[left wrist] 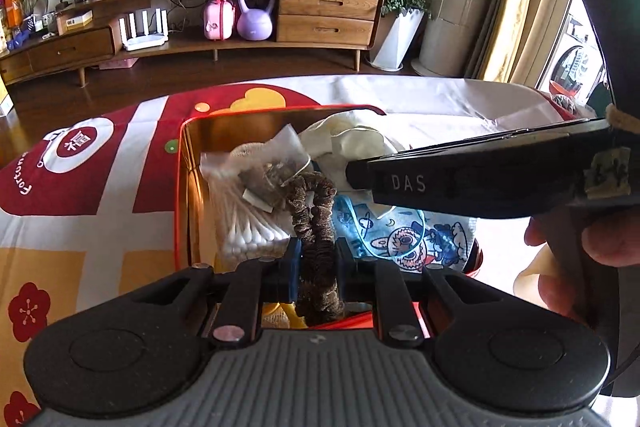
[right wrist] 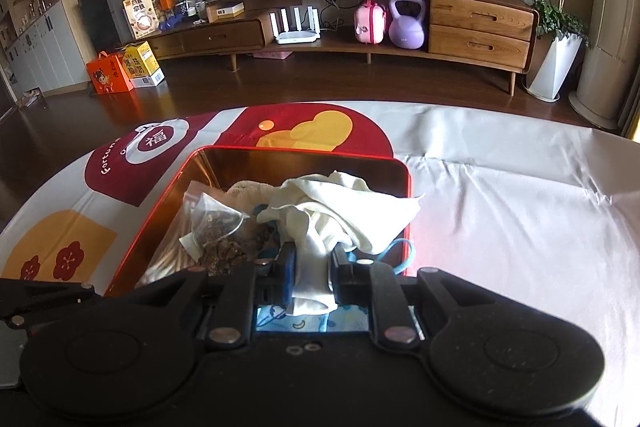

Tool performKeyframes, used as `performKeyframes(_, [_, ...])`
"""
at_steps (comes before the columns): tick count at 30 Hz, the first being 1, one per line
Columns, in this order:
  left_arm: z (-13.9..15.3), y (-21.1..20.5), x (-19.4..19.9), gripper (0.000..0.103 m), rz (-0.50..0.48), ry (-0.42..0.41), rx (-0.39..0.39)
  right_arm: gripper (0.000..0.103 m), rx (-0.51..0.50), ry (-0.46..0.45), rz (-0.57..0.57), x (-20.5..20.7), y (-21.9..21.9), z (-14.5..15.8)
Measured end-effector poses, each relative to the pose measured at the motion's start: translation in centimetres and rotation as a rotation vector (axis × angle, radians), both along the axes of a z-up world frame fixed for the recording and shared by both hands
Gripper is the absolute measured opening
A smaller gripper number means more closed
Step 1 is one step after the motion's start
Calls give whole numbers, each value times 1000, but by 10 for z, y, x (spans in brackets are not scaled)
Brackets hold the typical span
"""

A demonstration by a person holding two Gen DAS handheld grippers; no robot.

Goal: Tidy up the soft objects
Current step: 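Lower the scrunchie and white glove into the red tin, then open both tools to release the items in the tin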

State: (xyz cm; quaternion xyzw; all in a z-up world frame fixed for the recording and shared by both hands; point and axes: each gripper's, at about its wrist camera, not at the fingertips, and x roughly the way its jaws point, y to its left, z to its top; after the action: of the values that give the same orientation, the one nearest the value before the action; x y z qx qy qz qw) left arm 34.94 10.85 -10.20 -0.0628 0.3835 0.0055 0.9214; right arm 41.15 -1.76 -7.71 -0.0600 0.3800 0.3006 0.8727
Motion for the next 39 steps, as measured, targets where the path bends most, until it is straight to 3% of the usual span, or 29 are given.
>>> performKeyframes(13, [4,-8,-7,17,2,4,35,39,14,6,-2,-12,-9,16])
performKeyframes(23, [20,-5,-26,19,9,-9,-7,46,34,-34,-3,-36,-26,40])
performKeyframes(26, [25,-8,-32,23,10,-13,3,47,41,-46,-7,-47,-32,46])
performKeyframes(39, [51,-14,-74,23,18,-46,7,54,85,-86,-1,-96,-66,74])
